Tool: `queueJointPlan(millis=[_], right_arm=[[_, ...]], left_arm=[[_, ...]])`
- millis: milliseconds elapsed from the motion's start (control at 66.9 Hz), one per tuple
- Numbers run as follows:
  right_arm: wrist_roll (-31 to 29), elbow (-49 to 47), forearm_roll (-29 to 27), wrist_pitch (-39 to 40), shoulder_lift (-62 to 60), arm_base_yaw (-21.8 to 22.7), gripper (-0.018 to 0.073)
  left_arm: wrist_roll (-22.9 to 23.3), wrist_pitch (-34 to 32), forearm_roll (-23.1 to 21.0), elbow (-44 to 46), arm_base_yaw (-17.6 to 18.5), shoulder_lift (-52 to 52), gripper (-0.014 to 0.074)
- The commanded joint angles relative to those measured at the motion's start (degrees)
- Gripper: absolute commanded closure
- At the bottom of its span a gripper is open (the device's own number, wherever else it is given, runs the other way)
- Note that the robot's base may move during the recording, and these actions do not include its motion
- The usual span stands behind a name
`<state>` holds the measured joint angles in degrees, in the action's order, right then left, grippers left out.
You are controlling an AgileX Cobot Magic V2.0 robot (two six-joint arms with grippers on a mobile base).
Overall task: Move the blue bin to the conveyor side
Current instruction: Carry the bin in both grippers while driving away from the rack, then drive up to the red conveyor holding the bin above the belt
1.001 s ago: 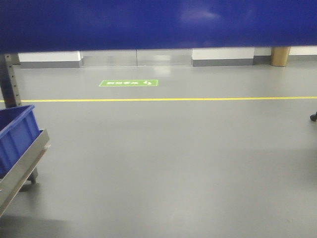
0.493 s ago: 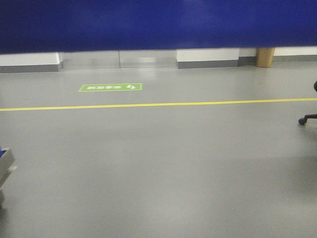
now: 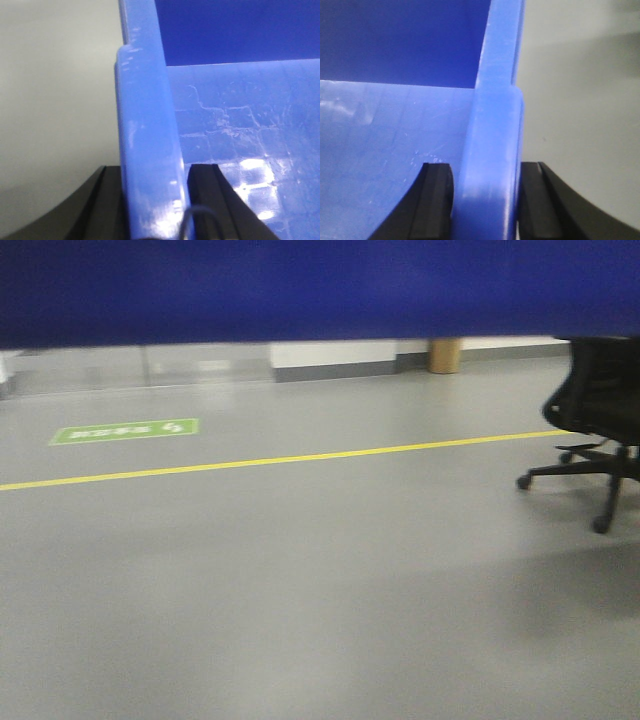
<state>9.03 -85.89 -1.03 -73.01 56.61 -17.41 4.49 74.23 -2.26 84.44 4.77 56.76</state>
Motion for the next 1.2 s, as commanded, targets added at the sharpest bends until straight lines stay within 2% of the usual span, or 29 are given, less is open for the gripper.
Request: queueJointPlan(millis=[0,1181], right_arm=[[-1.57,-0.86,5.04,4.57,-1.29,0.30,0.0641],[-1.57,-0.86,5.04,5.16,-1.29,0.30,0.0641]], left_arm=[[-0.87,-4.27,2.98,0.96,-0.10,-0.94,0.0607],[-0.87,-4.27,3.09,0.96,-0.10,-0.94,0.0607]])
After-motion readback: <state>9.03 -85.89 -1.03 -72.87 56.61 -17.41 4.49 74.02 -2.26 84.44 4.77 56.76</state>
